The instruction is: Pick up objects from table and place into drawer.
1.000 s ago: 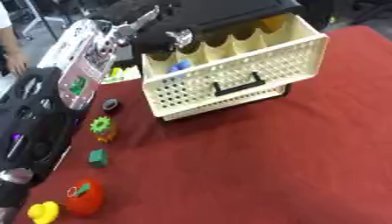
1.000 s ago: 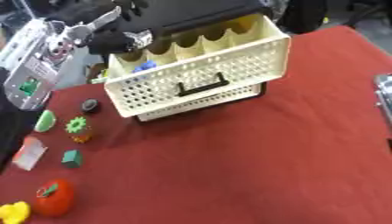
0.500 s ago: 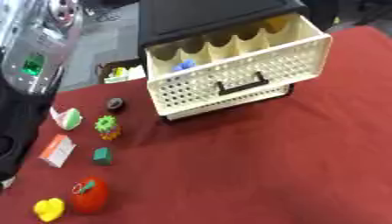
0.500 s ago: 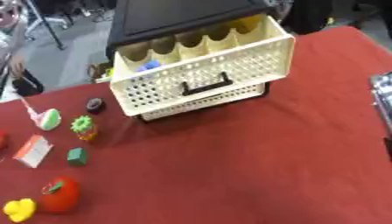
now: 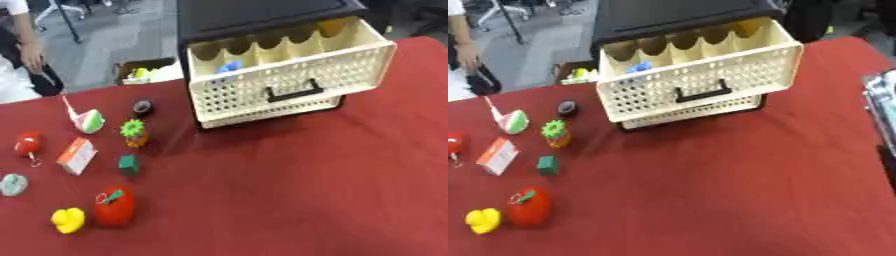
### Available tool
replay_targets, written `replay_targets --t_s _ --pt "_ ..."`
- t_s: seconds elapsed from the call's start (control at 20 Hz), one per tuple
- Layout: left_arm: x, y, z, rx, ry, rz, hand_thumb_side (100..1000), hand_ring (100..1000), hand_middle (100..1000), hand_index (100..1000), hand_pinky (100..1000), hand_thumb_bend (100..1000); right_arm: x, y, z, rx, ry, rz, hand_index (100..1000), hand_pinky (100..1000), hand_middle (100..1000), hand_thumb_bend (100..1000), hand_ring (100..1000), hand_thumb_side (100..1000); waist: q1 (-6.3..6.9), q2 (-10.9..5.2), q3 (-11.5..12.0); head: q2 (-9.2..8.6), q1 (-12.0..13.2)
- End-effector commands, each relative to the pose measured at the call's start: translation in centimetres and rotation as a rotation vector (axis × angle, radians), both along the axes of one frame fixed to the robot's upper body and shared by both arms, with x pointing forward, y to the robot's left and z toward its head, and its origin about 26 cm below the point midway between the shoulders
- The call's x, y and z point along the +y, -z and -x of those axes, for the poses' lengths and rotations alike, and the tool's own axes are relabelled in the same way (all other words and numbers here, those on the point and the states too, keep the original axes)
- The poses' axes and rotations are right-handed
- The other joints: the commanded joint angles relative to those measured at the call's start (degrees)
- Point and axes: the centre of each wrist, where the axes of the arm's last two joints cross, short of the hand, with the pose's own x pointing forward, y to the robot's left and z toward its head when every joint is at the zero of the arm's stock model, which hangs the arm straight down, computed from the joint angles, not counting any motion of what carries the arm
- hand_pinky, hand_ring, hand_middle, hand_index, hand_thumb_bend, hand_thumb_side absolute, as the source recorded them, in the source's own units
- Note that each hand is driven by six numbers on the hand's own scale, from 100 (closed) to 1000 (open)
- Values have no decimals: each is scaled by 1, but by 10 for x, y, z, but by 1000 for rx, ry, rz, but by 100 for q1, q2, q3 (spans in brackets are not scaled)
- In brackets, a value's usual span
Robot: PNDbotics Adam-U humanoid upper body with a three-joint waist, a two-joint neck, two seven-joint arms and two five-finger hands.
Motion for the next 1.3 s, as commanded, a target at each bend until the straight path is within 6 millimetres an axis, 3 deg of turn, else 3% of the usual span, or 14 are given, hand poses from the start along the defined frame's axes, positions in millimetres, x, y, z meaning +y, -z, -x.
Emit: replay_targets --t_s 0.05,0.2,0.5,0.65,0.9,1.1,1.3 --pt "18 1 6 -97 73 116 805 556 573 775 423 100 -6 -8 4 -40 13 2 733 532 600 100 615 476 -130 -129 63 128 56" --pt "27 18 0 -160 151 189 856 605 617 801 504 100 -7 -4 3 -47 14 12 734 525 616 100 629 484 -246 -124 145 173 119" --pt "40 49 -8 -189 192 234 858 610 618 791 515 100 -16 9 3 110 148 222 725 448 613 100 598 576 -474 -95 233 180 119" --pt "46 64 -11 -161 177 254 864 608 617 794 512 100 -21 10 4 237 247 444 735 414 614 100 586 687 -578 -95 261 187 45" --pt "54 84 -14 -128 144 291 867 605 613 789 508 100 -25 4 8 424 373 837 751 340 609 100 565 966 -718 -112 280 231 -115" --pt "57 97 -15 -91 126 314 865 600 608 783 502 100 -27 0 11 547 392 1055 750 265 592 100 532 991 -785 -121 283 210 -211" --pt "57 103 -15 -64 128 324 868 595 605 783 498 100 -26 0 12 667 324 1193 743 197 535 100 475 941 -803 -113 269 162 -266"
